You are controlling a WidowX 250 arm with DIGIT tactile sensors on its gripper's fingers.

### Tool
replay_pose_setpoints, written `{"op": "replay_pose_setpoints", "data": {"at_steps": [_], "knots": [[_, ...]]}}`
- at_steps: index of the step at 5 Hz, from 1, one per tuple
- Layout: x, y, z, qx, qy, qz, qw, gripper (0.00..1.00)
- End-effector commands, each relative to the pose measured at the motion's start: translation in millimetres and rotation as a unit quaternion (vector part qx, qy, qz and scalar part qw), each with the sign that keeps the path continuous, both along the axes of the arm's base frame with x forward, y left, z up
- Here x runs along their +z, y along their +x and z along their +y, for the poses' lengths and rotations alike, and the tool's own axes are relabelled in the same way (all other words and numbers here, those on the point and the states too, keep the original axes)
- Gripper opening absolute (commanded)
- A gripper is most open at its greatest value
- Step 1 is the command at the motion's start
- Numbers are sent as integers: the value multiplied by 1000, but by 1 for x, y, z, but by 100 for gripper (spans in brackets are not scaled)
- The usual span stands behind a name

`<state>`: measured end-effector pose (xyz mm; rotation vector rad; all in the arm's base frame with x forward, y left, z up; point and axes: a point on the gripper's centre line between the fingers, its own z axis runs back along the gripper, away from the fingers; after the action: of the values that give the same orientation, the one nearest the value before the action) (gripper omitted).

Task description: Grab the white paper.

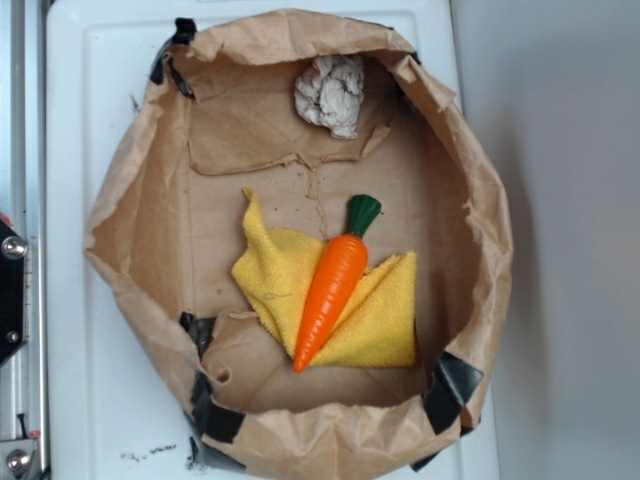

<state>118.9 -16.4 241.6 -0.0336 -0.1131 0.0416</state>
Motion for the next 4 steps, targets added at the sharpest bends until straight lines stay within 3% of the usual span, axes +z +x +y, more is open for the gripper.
{"op": "replay_pose_setpoints", "data": {"at_steps": [1,2,3,4], "knots": [[0,0,0,0,0,0,1000,100],[-6,31,7,29,-19,-24,999,100],[-9,67,16,87,-23,-17,996,100],[-11,88,30,104,-35,-43,993,100]]}}
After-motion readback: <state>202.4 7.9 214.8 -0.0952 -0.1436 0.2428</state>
